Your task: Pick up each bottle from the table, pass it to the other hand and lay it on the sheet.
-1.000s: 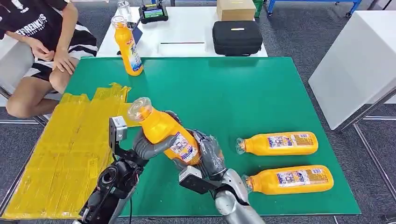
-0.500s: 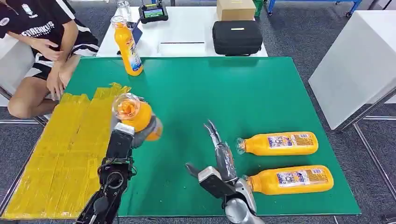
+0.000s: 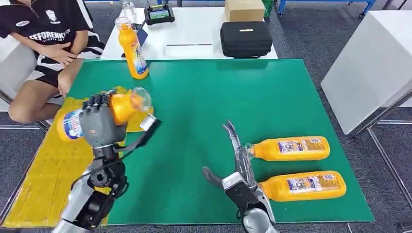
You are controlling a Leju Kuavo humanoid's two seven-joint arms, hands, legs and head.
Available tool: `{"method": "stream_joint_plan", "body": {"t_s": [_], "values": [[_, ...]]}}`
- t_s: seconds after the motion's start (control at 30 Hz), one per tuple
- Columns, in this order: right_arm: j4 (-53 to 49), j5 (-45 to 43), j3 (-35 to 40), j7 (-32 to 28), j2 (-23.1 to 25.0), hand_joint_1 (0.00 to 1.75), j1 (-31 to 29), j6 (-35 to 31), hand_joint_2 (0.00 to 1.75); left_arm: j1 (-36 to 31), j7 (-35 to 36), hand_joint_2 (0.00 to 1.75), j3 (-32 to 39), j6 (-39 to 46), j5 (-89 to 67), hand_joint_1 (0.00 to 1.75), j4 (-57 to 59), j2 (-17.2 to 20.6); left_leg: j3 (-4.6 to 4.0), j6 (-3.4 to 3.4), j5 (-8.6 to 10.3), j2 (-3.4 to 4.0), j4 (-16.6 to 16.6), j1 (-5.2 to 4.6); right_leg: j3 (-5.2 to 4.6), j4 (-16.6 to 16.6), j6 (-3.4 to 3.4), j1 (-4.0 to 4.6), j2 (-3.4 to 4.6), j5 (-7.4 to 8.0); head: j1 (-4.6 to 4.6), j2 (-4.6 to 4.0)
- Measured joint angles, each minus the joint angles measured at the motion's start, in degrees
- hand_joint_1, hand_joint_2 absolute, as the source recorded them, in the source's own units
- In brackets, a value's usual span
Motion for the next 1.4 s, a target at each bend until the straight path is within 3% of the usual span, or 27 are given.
{"method": "stream_joint_plan", "body": {"t_s": [0.07,0.17,0.33,0.83,0.87,1.0,1.03,1.07,1.4], "values": [[-0.35,-0.09,0.13,0.22,-0.11,0.00,-0.52,0.24,1.75,-3.84,2.95,1.75,-7.19,-2.31,0.99,1.75,3.54,2.10,-0.13,-0.02,0.10,-0.44,-0.01,0.05,0.02,0.04,0.00,0.02,-0.38,0.00,0.04,0.00],[-0.96,-0.13,0.20,0.30,-0.37,0.00,-0.85,0.55,1.75,-6.87,3.85,1.75,-14.05,-4.45,1.36,1.75,10.25,3.07,-0.14,-0.02,0.10,-0.23,-0.01,0.05,0.02,0.06,0.02,-0.03,-0.24,0.03,0.07,0.00],[-1.33,-0.13,0.20,0.31,-0.70,0.00,-0.83,0.81,1.75,-9.45,4.19,1.75,-18.19,-5.12,1.71,1.75,15.96,3.99,-0.14,-0.01,0.07,-0.13,-0.01,-0.02,-0.02,0.05,0.03,-0.08,-0.15,0.03,0.05,0.00],[-1.51,0.26,0.22,0.70,-0.74,0.00,-1.28,2.06,1.75,-10.47,-1.73,1.75,-15.72,-9.73,1.71,1.75,28.39,1.35,-0.16,-0.01,0.06,-0.13,-0.01,-0.01,-0.03,0.04,0.03,-0.08,-0.15,0.02,0.04,0.00],[-1.64,0.31,0.22,0.83,-0.74,0.00,-1.28,2.12,1.75,-10.47,-2.25,1.75,-15.11,-9.73,1.71,1.64,29.18,1.09,-0.16,-0.01,0.06,-0.13,-0.01,-0.01,-0.03,0.04,0.03,-0.07,-0.15,0.02,0.02,0.00],[-1.92,0.44,0.20,1.18,-0.74,0.00,-1.28,2.67,1.75,-10.56,-2.84,1.75,-13.18,-9.19,1.71,1.64,31.84,0.26,-0.16,-0.01,0.06,-0.12,-0.01,0.00,-0.04,0.04,0.03,-0.07,-0.15,0.02,0.02,0.00],[-1.92,0.50,0.20,1.27,-0.74,0.00,-1.28,2.71,1.75,-10.61,-2.84,1.75,-12.82,-9.01,1.71,0.17,32.40,0.02,-0.16,-0.01,0.06,-0.13,-0.01,-0.01,-0.04,0.04,0.03,-0.08,-0.15,0.02,0.04,0.00],[-1.92,0.57,0.20,1.31,-0.74,0.00,-1.28,2.73,1.75,-10.65,-2.84,1.75,-12.57,-8.86,1.71,0.03,32.78,-0.07,-0.16,-0.01,0.06,-0.13,-0.01,-0.01,-0.04,0.04,0.03,-0.08,-0.15,0.02,0.04,0.00],[-2.12,0.79,0.20,1.42,-0.74,0.00,-1.23,2.84,1.75,-11.13,-2.14,1.75,-11.63,-8.77,1.71,0.00,35.01,-0.64,-0.16,-0.01,0.06,-0.13,-0.01,-0.01,-0.03,0.04,0.03,-0.09,-0.15,0.02,0.04,0.00]]}}
